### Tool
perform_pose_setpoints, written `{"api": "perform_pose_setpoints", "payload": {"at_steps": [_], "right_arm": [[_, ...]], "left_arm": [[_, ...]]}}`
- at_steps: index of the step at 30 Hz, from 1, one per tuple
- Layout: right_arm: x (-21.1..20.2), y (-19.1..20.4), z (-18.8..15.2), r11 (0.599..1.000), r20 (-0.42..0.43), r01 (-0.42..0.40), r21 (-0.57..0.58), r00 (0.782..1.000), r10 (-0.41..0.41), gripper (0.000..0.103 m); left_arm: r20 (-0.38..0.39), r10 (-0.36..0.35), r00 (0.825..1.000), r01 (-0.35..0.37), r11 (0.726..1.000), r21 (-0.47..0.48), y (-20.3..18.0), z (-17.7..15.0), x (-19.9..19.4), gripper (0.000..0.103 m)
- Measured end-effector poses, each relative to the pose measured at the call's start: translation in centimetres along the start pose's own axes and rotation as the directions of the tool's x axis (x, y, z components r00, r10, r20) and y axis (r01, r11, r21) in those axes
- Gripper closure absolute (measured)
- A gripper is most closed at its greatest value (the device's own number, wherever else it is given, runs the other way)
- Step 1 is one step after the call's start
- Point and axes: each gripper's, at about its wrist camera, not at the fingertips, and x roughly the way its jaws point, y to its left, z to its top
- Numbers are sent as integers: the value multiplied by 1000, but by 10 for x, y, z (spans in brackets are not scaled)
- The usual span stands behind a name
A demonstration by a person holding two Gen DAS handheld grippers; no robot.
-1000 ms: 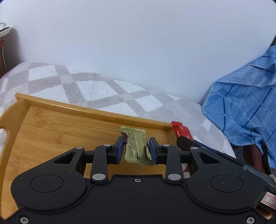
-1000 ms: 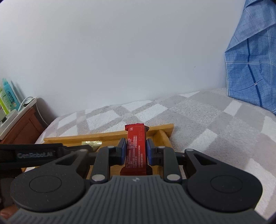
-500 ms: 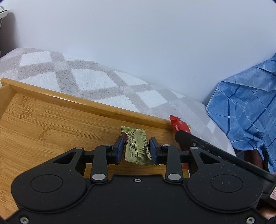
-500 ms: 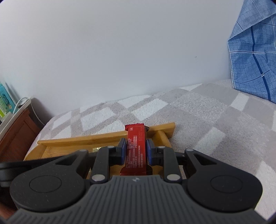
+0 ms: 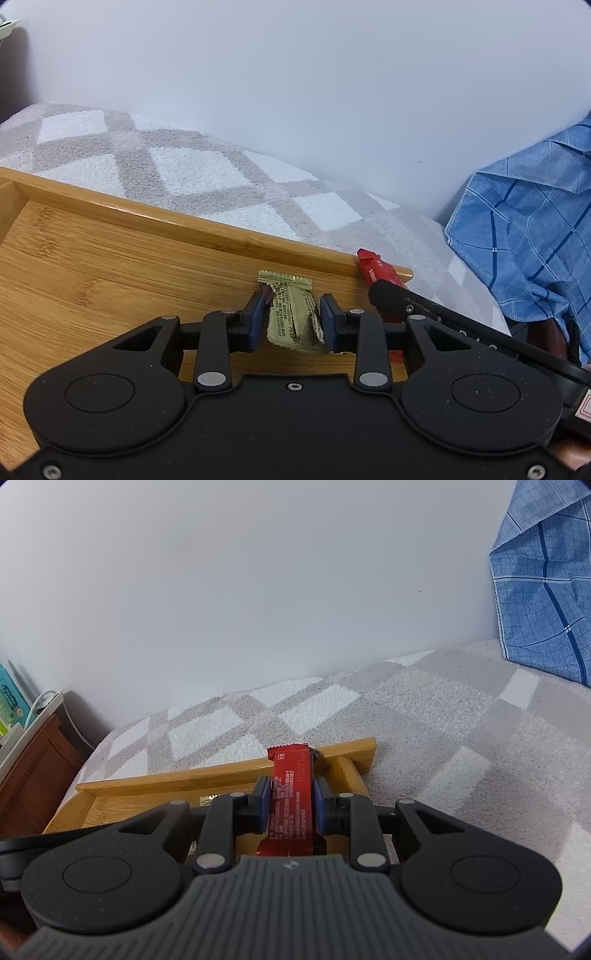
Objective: Organize snacks
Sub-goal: 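Carry the gold bar and red bar over the bamboo tray with both tools, then open both tools to drop the gold and red bars onto the tray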
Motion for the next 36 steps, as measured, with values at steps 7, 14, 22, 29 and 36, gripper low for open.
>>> {"api": "perform_pose_setpoints", "payload": {"at_steps": [7,14,22,29,36], "right_arm": [[2,-3,0,1000,-2,-5,14,1000,5,68],[-3,-4,3,999,12,-17,31,1000,17,64],[-21,0,6,998,31,-23,51,999,21,63],[-59,8,7,999,74,-19,36,997,16,60],[-107,20,-16,1000,119,21,-23,993,-18,44]], "left_arm": [[-3,1,1000,-1,1000,4,-2,0,1,71],[2,1,1000,-1,1000,-1,-1,0,-2,59],[19,13,1000,-14,1000,26,-6,-2,-23,47],[52,31,998,-36,995,89,-13,-15,-65,26],[87,35,996,-46,991,128,-22,-34,-122,22]]}}
